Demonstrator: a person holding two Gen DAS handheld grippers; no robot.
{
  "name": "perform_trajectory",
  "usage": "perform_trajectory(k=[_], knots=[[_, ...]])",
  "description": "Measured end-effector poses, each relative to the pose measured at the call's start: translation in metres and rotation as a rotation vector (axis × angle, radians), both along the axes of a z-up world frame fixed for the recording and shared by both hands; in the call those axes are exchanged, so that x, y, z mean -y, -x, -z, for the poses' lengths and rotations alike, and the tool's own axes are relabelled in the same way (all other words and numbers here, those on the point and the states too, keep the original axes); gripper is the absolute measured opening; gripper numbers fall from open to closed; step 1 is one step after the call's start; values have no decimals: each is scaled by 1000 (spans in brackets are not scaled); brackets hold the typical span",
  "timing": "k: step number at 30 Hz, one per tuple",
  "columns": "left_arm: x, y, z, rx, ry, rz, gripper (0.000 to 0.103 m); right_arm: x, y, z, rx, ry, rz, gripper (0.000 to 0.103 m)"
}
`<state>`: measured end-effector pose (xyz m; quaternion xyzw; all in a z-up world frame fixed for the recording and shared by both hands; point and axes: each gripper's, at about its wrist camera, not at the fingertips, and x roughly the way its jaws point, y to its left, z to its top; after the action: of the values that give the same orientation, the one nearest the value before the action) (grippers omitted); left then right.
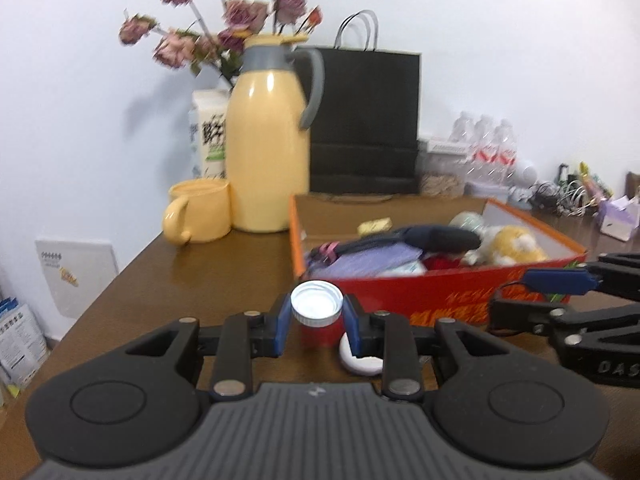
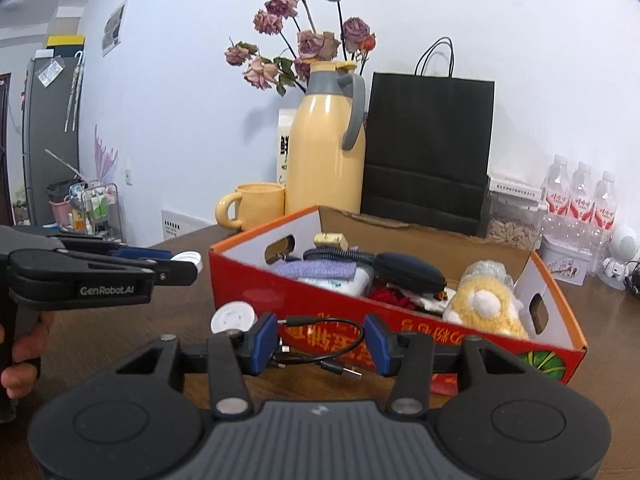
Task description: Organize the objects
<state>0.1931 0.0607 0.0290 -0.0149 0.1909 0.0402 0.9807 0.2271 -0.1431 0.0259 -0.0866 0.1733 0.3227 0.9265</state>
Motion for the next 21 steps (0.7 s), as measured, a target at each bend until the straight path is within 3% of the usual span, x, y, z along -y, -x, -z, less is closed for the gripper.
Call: perform_trajectory(k=[12,21], knots=[[35,-41,-54,128,-26,66,29,1,-24,-42,114,-9,30,47],[20,-80,-66,160,47,28,29,5,-73,-57,110,-46,81,46]])
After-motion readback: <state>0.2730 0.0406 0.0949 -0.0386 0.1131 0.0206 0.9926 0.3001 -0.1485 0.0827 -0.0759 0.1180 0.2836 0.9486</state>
